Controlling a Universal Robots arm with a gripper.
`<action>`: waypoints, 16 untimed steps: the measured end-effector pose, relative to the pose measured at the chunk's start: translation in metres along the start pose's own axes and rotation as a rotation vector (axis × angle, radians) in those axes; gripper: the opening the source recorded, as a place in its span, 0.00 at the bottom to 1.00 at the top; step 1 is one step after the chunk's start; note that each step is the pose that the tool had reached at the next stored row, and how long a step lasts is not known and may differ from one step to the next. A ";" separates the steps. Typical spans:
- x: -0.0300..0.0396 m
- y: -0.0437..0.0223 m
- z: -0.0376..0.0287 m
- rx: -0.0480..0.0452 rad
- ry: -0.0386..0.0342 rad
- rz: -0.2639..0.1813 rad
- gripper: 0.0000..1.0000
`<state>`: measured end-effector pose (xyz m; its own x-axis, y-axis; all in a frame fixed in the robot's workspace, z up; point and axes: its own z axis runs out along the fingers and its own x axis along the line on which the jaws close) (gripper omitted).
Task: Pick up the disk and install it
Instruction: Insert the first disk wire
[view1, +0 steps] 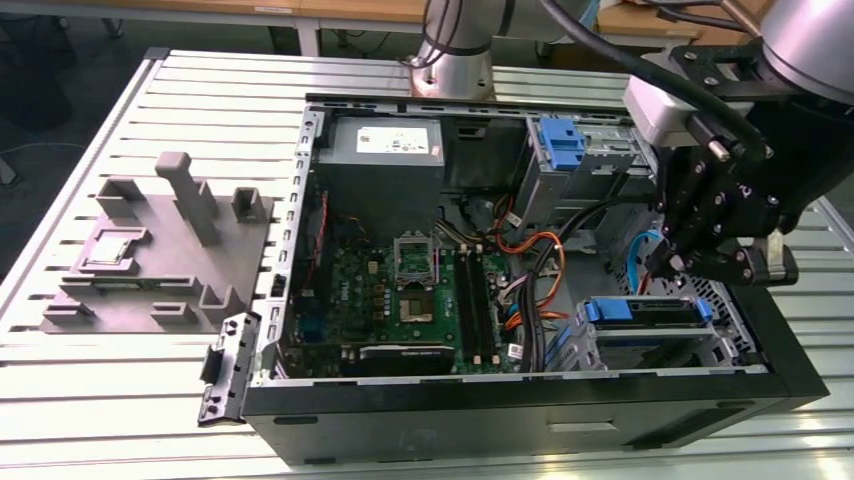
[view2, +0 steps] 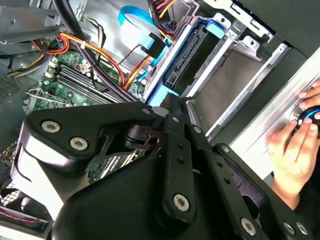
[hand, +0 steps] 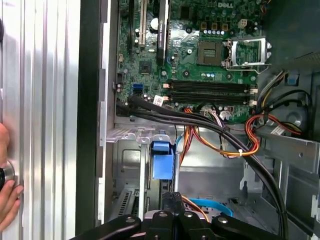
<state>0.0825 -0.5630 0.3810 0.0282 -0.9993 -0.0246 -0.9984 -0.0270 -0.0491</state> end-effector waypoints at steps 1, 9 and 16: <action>-0.0001 -0.0004 -0.0009 0.0000 0.0000 0.000 0.10; -0.0046 -0.0157 -0.0005 -0.0017 0.0255 -0.001 0.10; -0.0053 -0.0244 0.0000 -0.0154 0.0376 -0.001 0.10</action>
<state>0.1067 -0.5570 0.3823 0.0281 -0.9995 0.0130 -0.9990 -0.0285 -0.0338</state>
